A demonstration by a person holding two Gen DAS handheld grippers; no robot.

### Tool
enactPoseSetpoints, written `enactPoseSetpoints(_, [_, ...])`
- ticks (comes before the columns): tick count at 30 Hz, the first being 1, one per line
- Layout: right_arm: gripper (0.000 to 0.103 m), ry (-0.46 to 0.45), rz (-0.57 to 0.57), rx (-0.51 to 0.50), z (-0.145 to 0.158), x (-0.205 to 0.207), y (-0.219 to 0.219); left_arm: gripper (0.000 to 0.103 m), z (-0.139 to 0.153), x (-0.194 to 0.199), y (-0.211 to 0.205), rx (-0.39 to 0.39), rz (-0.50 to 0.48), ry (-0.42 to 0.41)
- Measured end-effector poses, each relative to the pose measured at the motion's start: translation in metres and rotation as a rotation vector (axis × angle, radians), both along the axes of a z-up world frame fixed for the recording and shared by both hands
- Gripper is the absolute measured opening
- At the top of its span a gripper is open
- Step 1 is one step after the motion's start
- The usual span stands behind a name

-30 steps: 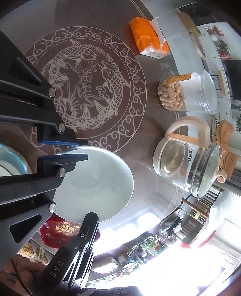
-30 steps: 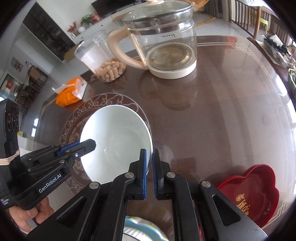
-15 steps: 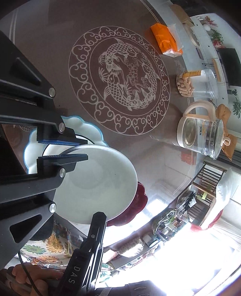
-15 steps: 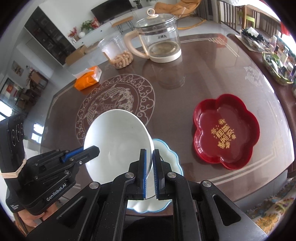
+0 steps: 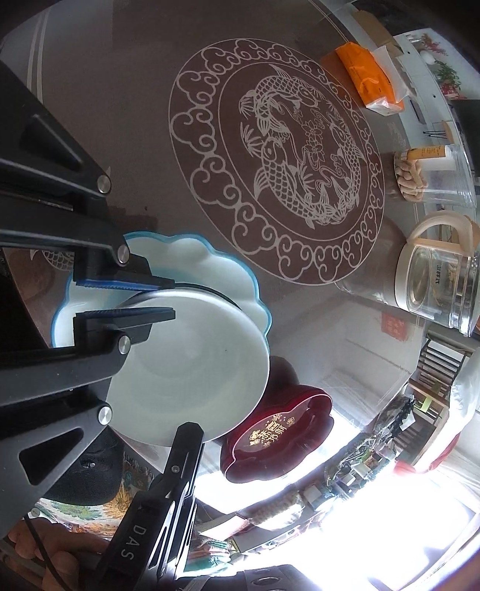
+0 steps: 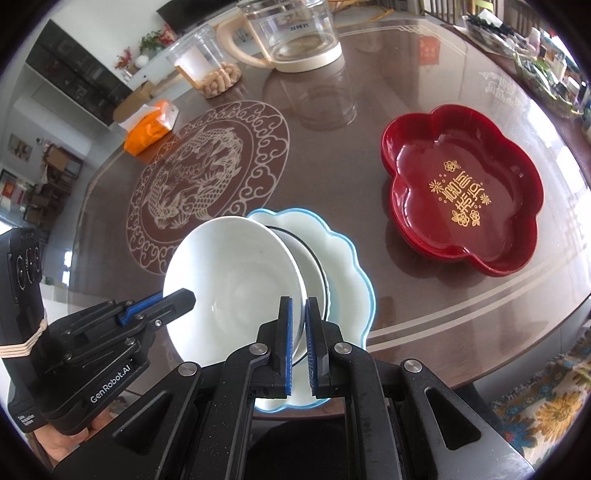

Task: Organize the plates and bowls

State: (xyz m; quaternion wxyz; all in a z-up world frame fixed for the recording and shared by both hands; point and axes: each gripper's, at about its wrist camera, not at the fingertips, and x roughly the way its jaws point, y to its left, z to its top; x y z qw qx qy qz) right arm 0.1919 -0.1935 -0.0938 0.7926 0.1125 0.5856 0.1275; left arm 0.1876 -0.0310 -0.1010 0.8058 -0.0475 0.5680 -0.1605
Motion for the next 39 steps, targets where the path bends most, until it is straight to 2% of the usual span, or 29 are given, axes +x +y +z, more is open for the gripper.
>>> enactPoseSetpoints(8, [0.011,-0.012,0.006,-0.019,-0.011,-0.003,0.001,0.007,-0.001,0.0,-0.006,0.042,-0.031,-0.057])
enactPoseSetpoints(13, [0.013,-0.06,0.032,-0.067,-0.01,-0.009,0.007,0.008,-0.003,-0.003,-0.012,0.093,-0.042,-0.103])
enactPoseSetpoints(15, [0.021,-0.081,0.049,-0.096,-0.009,-0.011,0.011,0.008,-0.003,-0.006,-0.014,0.115,-0.055,-0.129])
enactPoseSetpoints(17, [0.023,-0.11,0.066,-0.127,-0.009,-0.013,0.015,0.008,-0.003,-0.007,-0.017,0.133,-0.062,-0.148])
enactPoseSetpoints(22, [0.025,-0.16,0.063,-0.125,-0.009,-0.017,0.014,0.008,0.004,-0.01,-0.012,0.11,-0.045,-0.188])
enactPoseSetpoints(23, [0.025,-0.185,0.052,-0.112,-0.007,-0.019,0.012,0.008,0.008,-0.013,-0.01,0.101,-0.031,-0.21])
enactPoseSetpoints(25, [0.034,-0.25,0.027,-0.084,0.003,-0.027,0.009,0.008,0.017,-0.02,-0.004,0.085,-0.001,-0.249])
enactPoseSetpoints(27, [0.059,-0.334,-0.015,-0.085,0.016,-0.041,0.007,0.009,0.026,-0.03,0.001,0.06,0.023,-0.273])
enactPoseSetpoints(32, [0.066,-0.574,-0.148,-0.158,0.048,-0.097,0.01,0.014,0.04,-0.068,0.018,0.025,0.105,-0.368])
enactPoseSetpoints(33, [0.071,-0.637,-0.187,-0.182,0.051,-0.114,0.011,0.017,0.039,-0.077,0.022,0.03,0.129,-0.387])
enactPoseSetpoints(34, [0.072,-0.708,-0.23,-0.208,0.052,-0.132,0.013,0.033,0.037,-0.086,0.025,0.038,0.154,-0.401])
enactPoseSetpoints(35, [0.076,-0.777,-0.266,-0.235,0.052,-0.149,0.016,0.065,0.034,-0.097,0.029,0.046,0.186,-0.422])
enactPoseSetpoints(37, [0.077,-0.885,-0.297,-0.286,0.045,-0.178,0.022,0.098,0.029,-0.123,0.036,0.071,0.273,-0.504])
enactPoseSetpoints(39, [0.077,-0.915,-0.295,-0.327,0.035,-0.196,0.028,0.1,0.024,-0.147,0.04,0.104,0.317,-0.59])
